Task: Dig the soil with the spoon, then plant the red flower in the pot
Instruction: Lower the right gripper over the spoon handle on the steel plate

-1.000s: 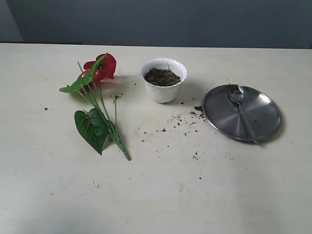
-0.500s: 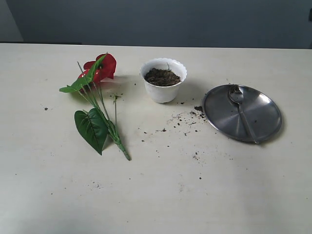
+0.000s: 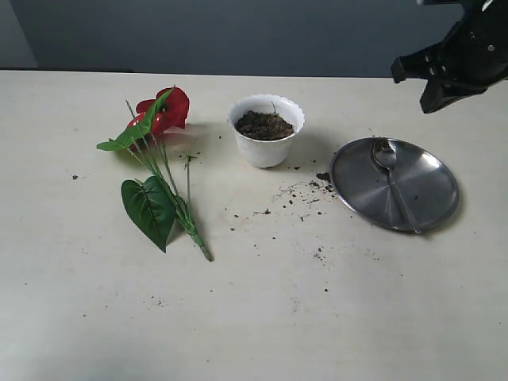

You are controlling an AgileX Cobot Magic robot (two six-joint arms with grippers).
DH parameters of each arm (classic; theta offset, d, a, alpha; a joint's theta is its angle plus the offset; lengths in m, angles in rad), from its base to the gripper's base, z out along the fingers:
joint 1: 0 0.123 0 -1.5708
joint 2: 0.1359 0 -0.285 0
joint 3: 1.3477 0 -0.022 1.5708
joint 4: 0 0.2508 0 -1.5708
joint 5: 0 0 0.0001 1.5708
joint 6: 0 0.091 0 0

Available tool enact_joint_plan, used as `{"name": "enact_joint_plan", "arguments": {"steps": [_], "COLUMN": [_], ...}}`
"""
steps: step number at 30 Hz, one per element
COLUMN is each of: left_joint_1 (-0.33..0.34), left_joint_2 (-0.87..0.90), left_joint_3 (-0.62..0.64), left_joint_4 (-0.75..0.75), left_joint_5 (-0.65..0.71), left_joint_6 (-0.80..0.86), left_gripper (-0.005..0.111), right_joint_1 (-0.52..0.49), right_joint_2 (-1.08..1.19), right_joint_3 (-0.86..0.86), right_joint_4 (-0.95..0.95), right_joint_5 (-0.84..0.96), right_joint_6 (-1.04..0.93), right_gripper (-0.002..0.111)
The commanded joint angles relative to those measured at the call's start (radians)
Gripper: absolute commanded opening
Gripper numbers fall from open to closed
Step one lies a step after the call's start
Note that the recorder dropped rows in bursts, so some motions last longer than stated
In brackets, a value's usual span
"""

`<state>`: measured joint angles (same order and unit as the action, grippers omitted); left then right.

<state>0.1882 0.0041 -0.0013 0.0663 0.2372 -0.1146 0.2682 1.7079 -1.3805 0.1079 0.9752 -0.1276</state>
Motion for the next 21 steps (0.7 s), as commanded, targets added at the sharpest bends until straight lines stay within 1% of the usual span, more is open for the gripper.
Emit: {"name": "enact_joint_plan", "arguments": {"steps": [1, 2, 4, 5, 10, 17, 21], "left_joint_1": [0.001, 0.001, 0.001, 0.001, 0.001, 0.001, 0.001], "left_joint_2": [-0.004, -0.004, -0.004, -0.004, -0.004, -0.004, -0.004], "left_joint_3": [0.001, 0.001, 0.001, 0.001, 0.001, 0.001, 0.001], "left_joint_4": [0.001, 0.001, 0.001, 0.001, 0.001, 0.001, 0.001], "left_joint_5": [-0.005, -0.005, -0.005, -0.005, -0.005, -0.005, -0.005], "left_joint_6": [-0.007, -0.007, -0.007, -0.007, -0.007, -0.007, -0.007], "left_gripper": [0.001, 0.001, 0.001, 0.001, 0.001, 0.001, 0.001], "right_joint_1": [0.023, 0.024, 0.024, 0.024, 0.024, 0.024, 0.024], "right_joint_2": [0.109, 0.136, 0.182, 0.197, 0.299, 0.365, 0.392], "right_joint_3": [-0.053, -0.053, -0.053, -0.053, -0.086, -0.171, -0.191], "right_joint_4": [-0.097, -0.097, -0.097, -0.097, -0.099, -0.1, -0.108], "right_joint_5": [0.033, 0.027, 0.018, 0.014, 0.014, 0.039, 0.048], "right_joint_6": [0.052, 0.052, 0.056, 0.056, 0.079, 0.09, 0.122], "right_gripper": [0.008, 0.014, 0.022, 0.022, 0.022, 0.022, 0.022]}}
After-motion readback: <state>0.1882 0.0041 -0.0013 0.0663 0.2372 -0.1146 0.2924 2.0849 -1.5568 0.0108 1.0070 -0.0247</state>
